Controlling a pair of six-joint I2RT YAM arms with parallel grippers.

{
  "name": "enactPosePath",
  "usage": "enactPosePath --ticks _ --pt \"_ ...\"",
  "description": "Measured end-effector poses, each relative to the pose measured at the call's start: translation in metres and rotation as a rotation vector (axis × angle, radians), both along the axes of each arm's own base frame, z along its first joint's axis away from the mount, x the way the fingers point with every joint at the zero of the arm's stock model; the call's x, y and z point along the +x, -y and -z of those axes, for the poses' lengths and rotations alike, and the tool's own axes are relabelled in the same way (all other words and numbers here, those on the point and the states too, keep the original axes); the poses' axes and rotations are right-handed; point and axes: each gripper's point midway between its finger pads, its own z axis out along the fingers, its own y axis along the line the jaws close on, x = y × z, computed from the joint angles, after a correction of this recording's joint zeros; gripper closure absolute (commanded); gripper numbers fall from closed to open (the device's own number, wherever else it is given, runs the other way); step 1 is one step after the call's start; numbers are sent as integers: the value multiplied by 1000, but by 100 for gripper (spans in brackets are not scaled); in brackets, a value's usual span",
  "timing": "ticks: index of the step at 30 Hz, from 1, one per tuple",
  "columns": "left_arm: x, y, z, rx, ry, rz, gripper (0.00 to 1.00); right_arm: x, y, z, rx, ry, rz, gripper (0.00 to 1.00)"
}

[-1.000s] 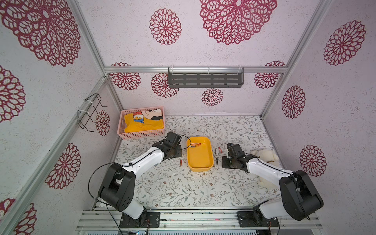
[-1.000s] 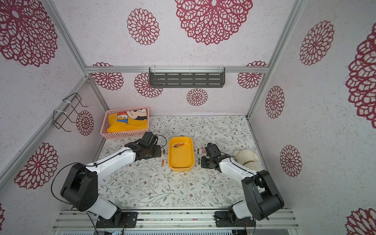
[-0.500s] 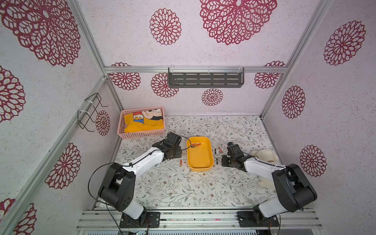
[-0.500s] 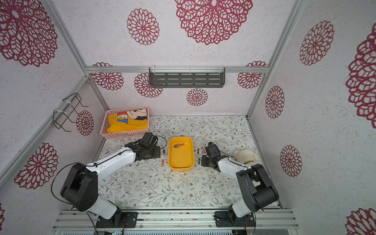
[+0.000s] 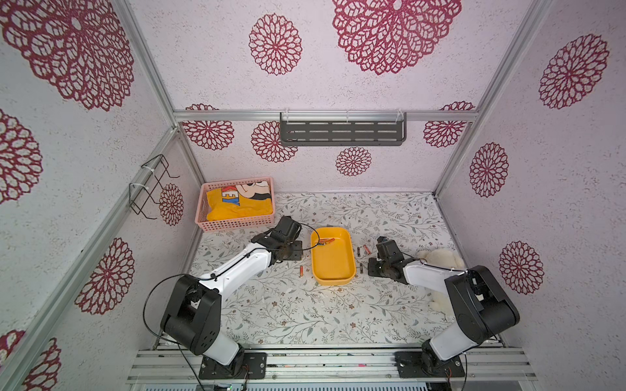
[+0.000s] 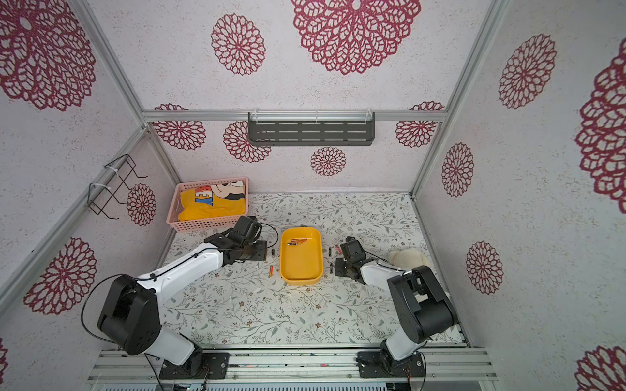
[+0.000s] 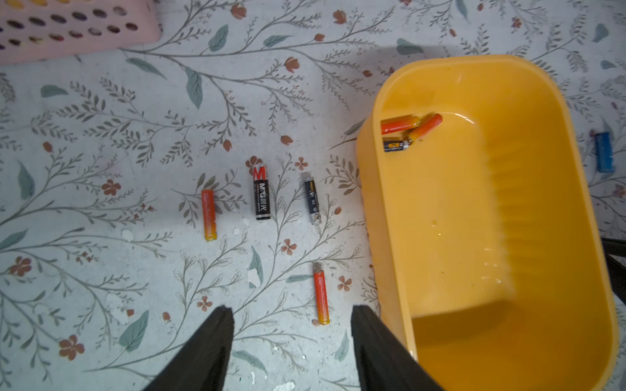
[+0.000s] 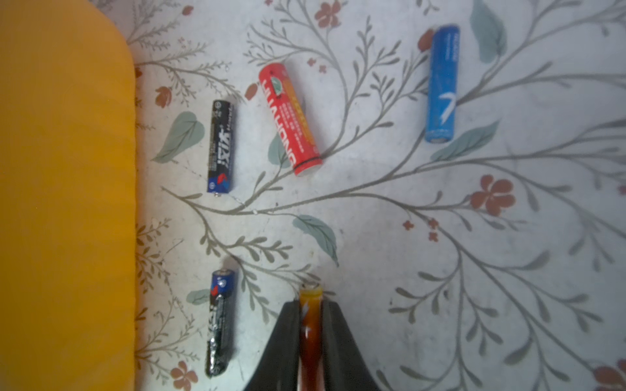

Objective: Take the batteries out of the storage box
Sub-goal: Place the battery at the center of the board, then pick up the battery from the storage box.

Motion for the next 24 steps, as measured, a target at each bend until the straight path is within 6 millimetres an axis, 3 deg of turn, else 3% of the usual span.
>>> enactPosePath --ticks 8,12,14,16,20,24 --pt "23 22 -59 0 122 162 39 1 2 -8 -10 -14 1 63" --pt "44 41 -96 -3 204 255 40 8 -1 -39 25 34 0 59" --pt "54 51 -103 -1 219 299 40 13 -2 -61 54 84 0 58" --pt "62 62 -99 8 209 354 40 16 -1 -84 84 141 5 57" --pt "75 84 -74 53 130 466 41 16 10 -117 129 270 31 55" --pt "87 109 -41 137 48 558 44 4 20 -120 145 334 49 54"
